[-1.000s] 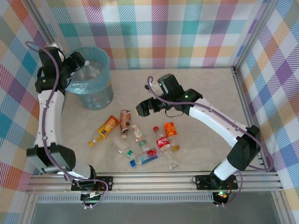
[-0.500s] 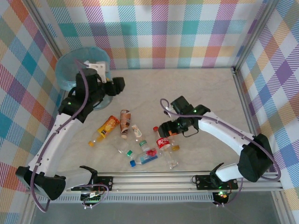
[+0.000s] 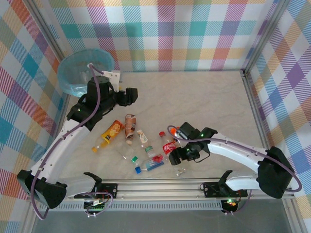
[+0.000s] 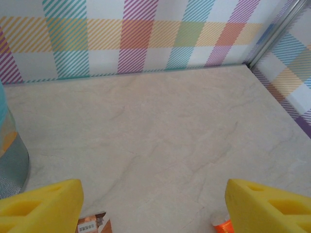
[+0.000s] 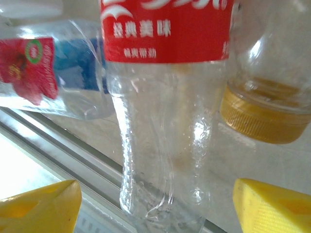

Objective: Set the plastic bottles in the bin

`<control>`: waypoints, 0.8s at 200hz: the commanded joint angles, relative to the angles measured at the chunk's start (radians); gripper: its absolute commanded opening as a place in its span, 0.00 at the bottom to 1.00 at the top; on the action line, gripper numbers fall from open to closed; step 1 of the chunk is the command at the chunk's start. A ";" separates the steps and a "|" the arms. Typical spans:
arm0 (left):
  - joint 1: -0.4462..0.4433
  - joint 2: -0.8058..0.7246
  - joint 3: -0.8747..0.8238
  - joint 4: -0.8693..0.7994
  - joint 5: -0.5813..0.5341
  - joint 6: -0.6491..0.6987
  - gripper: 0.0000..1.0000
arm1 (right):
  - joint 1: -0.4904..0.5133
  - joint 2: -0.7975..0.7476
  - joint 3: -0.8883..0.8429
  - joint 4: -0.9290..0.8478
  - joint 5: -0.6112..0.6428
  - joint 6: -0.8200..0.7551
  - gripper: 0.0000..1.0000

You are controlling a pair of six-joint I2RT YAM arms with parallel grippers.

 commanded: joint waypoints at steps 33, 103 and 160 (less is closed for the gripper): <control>-0.002 -0.021 -0.018 0.031 -0.024 0.020 0.78 | 0.030 0.042 -0.063 0.111 -0.003 0.084 0.78; -0.002 -0.016 -0.004 0.039 -0.030 0.017 0.78 | 0.047 0.108 -0.095 0.161 -0.010 0.082 0.82; -0.002 -0.003 0.023 0.058 -0.017 0.015 0.78 | 0.047 0.058 -0.116 0.137 -0.012 0.089 0.68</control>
